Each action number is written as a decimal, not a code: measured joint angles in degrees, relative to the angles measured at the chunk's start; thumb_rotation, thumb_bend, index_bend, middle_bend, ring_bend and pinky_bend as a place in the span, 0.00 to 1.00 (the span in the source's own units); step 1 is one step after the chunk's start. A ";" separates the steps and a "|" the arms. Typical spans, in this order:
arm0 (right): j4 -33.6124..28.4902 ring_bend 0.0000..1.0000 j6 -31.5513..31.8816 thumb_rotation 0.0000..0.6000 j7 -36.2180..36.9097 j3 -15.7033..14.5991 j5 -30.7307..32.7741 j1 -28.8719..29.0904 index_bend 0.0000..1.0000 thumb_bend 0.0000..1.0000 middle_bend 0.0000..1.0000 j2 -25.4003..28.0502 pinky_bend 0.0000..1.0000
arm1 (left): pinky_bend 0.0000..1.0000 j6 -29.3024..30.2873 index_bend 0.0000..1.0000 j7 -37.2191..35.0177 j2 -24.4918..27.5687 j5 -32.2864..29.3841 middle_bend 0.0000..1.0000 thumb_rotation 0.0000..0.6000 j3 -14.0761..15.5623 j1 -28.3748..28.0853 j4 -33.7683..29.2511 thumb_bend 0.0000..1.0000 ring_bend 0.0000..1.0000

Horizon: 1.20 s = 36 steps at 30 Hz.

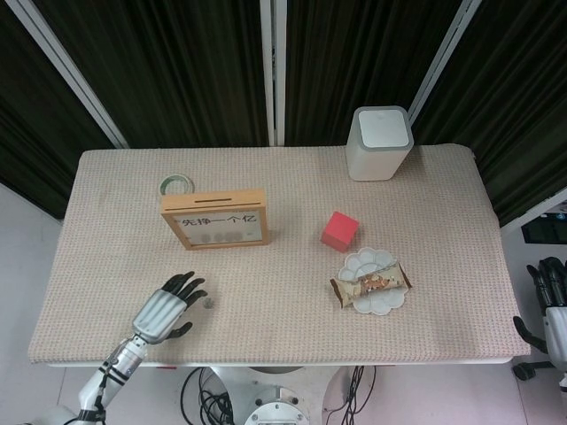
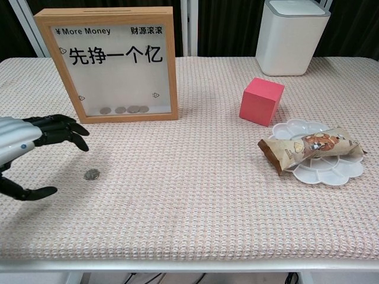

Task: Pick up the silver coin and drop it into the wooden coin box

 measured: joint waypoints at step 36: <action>1.50 0.00 -1.39 1.00 1.72 0.35 1.62 -0.39 0.00 0.24 0.00 -0.14 0.00 | 0.16 -1.47 0.36 -3.41 -6.56 -3.81 0.12 1.00 1.07 -3.27 8.97 0.31 0.04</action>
